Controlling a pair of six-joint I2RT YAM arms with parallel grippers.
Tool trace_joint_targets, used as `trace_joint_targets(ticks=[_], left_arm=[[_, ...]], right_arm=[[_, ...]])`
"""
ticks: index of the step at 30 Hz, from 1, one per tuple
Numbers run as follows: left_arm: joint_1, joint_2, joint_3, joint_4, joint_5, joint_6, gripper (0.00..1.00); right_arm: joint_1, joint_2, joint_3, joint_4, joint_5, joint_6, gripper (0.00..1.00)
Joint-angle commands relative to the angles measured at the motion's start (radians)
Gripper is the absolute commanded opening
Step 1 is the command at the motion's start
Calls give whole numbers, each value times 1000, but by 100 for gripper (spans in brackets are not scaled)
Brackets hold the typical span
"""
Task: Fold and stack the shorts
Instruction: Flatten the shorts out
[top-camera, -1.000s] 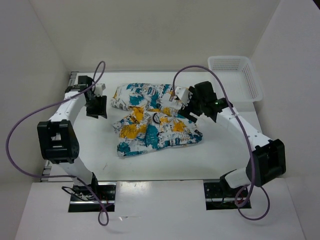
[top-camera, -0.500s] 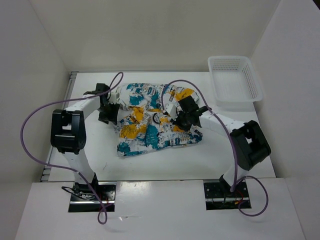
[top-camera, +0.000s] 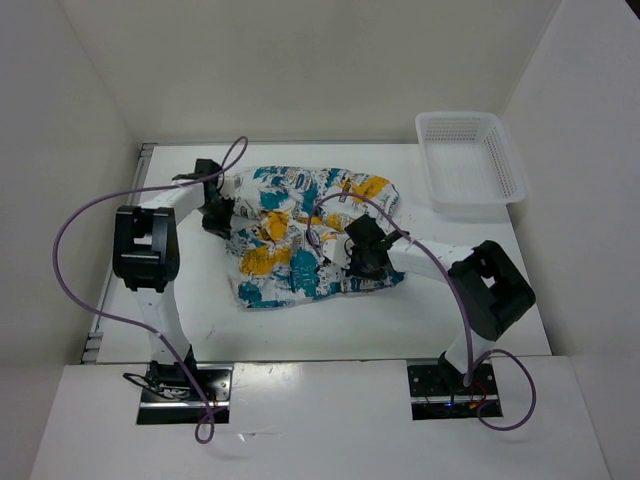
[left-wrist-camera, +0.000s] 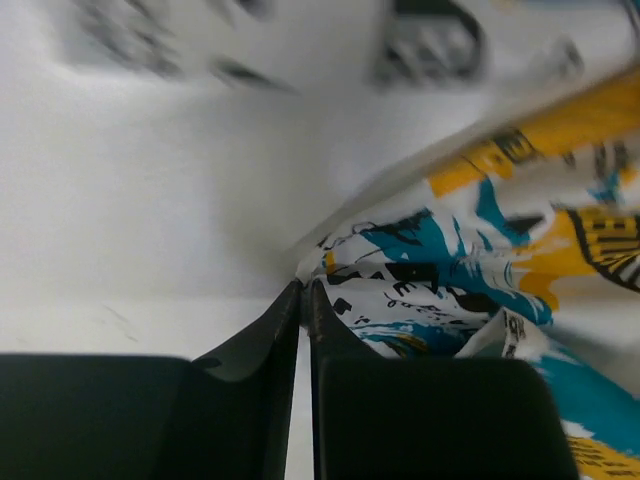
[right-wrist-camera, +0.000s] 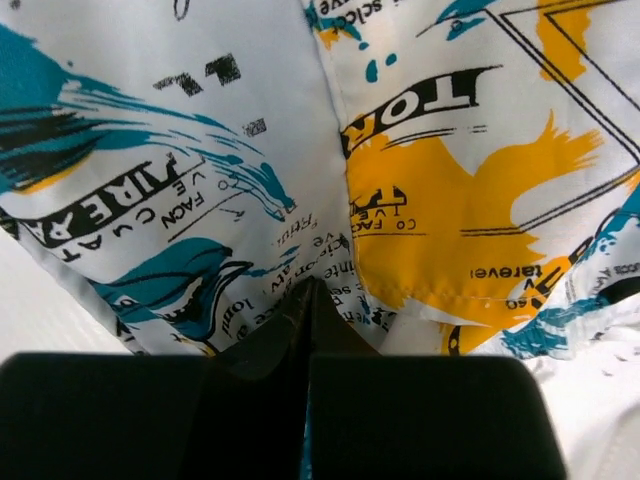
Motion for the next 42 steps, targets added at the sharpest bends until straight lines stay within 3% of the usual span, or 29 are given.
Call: trace_joint_targets(ticks=[1,6,7,12,15,19,24,28,31,38,41,42], left_arm=[[97,83,127,33,-36,4,12],[172,116,308,22,-36,4,25],[173,116,319,13,-36,4,37],[173,53,319,-7,22,4,50],[143,-55,269,-52,94,4,52],[52,-188,137,-174,163,4,44],[-25,-291,-41,-332,255,4,41],[-48,-309,-127,-391,255,4,53],[-71,-309,-164,-403,246,4,63],[-122,-262,-192,-301,222,4,65],[-142,-231,-218,-271,231,4,54],[-142,-211,-218,-271,231,4,44]], right_arm=[[1,35,-29,-26,58,-95,0],[1,70,-8,-49,99,-120,0],[1,70,-8,-49,99,-134,0],[12,70,54,-37,72,-95,0],[21,61,156,-37,12,1,0],[21,50,267,-37,-92,119,0],[21,32,319,-37,-72,190,3],[-40,21,334,-86,-34,271,5],[-127,33,334,-109,-23,356,21],[-149,-10,243,-217,96,215,36],[-216,-19,184,-237,113,170,36],[-238,-19,184,-250,104,161,36]])
